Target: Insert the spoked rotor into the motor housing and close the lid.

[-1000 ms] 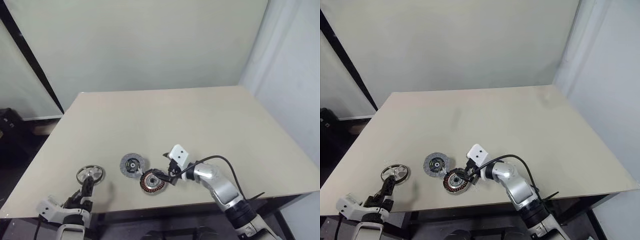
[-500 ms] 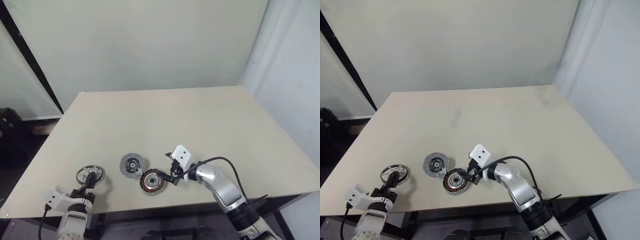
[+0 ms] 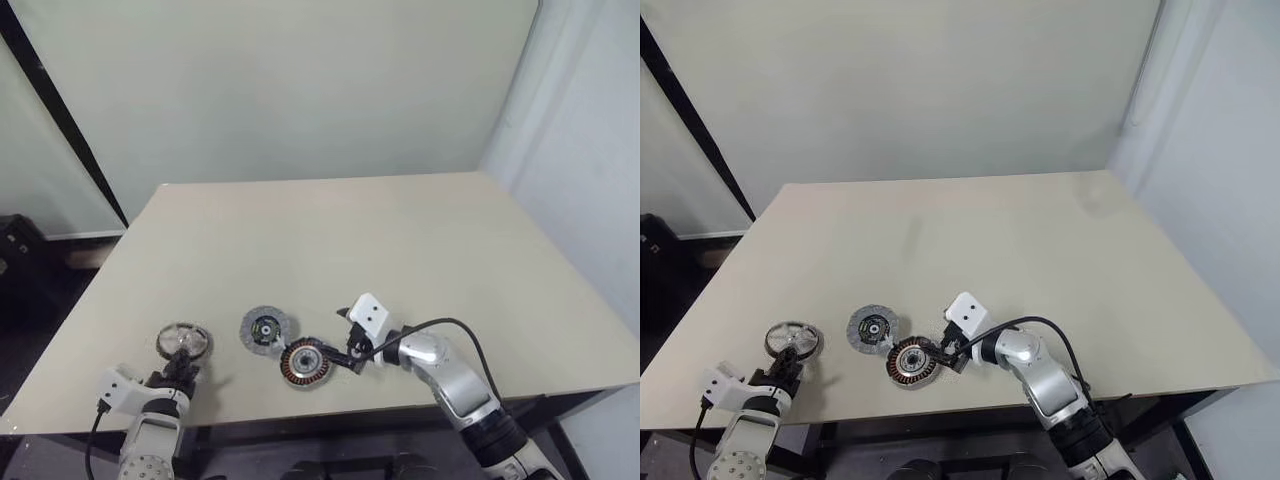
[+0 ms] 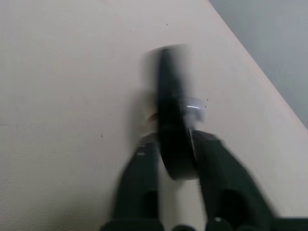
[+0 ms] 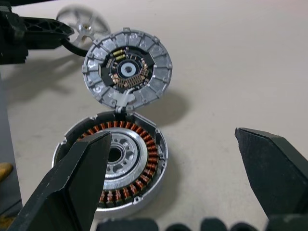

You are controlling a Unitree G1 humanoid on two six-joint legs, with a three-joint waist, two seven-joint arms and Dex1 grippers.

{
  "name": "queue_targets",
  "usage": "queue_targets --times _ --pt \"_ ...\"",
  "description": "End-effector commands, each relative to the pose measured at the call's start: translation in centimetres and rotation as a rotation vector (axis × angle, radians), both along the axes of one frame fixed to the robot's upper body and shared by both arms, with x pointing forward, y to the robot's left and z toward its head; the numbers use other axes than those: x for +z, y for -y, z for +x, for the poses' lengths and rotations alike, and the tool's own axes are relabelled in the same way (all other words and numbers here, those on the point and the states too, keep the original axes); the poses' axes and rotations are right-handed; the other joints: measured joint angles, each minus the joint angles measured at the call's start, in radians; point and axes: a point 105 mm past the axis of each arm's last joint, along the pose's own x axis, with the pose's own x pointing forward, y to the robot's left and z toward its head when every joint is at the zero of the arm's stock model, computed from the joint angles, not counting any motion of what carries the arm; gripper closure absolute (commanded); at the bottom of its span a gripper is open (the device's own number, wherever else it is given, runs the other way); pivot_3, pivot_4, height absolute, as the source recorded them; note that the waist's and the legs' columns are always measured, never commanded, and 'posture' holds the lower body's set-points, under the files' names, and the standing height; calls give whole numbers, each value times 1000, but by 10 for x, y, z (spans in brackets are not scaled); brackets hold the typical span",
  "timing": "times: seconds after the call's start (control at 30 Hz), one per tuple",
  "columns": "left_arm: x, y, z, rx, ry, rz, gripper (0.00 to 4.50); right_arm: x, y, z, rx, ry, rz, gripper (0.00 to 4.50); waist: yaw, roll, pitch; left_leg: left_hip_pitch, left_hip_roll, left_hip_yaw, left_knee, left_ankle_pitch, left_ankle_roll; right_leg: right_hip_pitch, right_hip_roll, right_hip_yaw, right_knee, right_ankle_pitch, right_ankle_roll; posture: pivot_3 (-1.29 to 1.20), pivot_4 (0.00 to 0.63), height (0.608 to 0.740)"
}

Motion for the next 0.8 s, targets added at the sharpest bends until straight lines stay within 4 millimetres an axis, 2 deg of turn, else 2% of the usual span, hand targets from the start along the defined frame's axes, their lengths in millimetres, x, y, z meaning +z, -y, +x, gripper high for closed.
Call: queue_targets --times 0.03,0.2,0.33,0.47,0.6,0.7,0.8 --pt "20 -5 2 -13 83 37 4238 16 -4 -2 50 38 36 0 0 0 0 0 0 0 0 0 0 0 0 0 0 0 0 0 0 740" --pt "41 -3 1 -61 187 -8 4237 11 0 -13 136 10 12 0 0 -1 0 0 1 0 0 0 0 0 0 0 0 0 0 0 0 740" --pt "64 8 3 -156 272 -59 4237 5 7 -23 208 -19 -25 0 0 -2 0 0 2 0 0 0 0 0 0 0 0 0 0 0 0 740" --pt "86 33 6 -297 334 -138 4237 0 13 -29 244 -45 -51 0 0 -2 0 0 2 0 0 0 0 1 -1 0 0 0 0 0 0 740" --pt "103 70 10 -483 366 -223 4237 -5 16 -31 250 -56 -71 0 0 -2 0 0 2 0 1 0 0 1 -1 0 0 0 0 0 0 740" --pt "110 94 14 -589 373 -269 4237 -6 16 -30 238 -54 -72 0 0 -2 0 0 2 0 1 0 0 1 -1 0 0 0 0 0 0 740" --pt "107 109 17 -643 348 -298 4237 -6 16 -29 229 -50 -72 0 0 -2 0 0 2 0 1 0 0 1 0 0 0 0 0 0 0 740"
